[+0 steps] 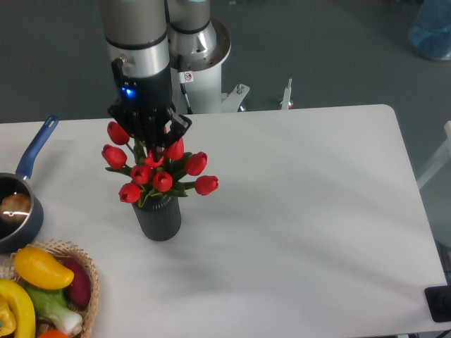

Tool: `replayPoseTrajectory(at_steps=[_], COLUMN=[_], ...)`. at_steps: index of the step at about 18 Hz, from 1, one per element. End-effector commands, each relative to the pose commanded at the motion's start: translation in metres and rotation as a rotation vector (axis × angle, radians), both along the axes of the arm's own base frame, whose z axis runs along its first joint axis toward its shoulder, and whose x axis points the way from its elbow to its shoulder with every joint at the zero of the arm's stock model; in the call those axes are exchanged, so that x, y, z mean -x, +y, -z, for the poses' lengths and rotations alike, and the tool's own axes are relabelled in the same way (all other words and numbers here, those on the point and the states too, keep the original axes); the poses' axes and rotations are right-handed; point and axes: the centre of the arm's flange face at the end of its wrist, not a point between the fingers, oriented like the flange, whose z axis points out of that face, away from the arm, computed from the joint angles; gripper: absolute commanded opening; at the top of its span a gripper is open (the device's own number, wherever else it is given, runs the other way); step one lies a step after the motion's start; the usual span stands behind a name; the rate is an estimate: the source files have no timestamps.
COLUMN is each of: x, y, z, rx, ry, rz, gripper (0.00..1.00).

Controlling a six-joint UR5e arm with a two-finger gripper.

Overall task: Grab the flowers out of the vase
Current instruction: 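Lift the gripped tulip bunch straight up out of the vase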

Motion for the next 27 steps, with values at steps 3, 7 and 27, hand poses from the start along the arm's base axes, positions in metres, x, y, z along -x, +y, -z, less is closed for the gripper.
replayPoseTrajectory(at_steps=[3, 7, 27], x=[-0.001, 0.002, -0.041], y=[-0.005, -0.023, -0.064], z=[-0.009, -0.032, -0.106], rx=[-0.012, -0.039, -0.196], ry=[0.012, 0.046, 0.086], rz=[-0.002, 0.009, 0.034], gripper=[0.03, 0.03, 0.02])
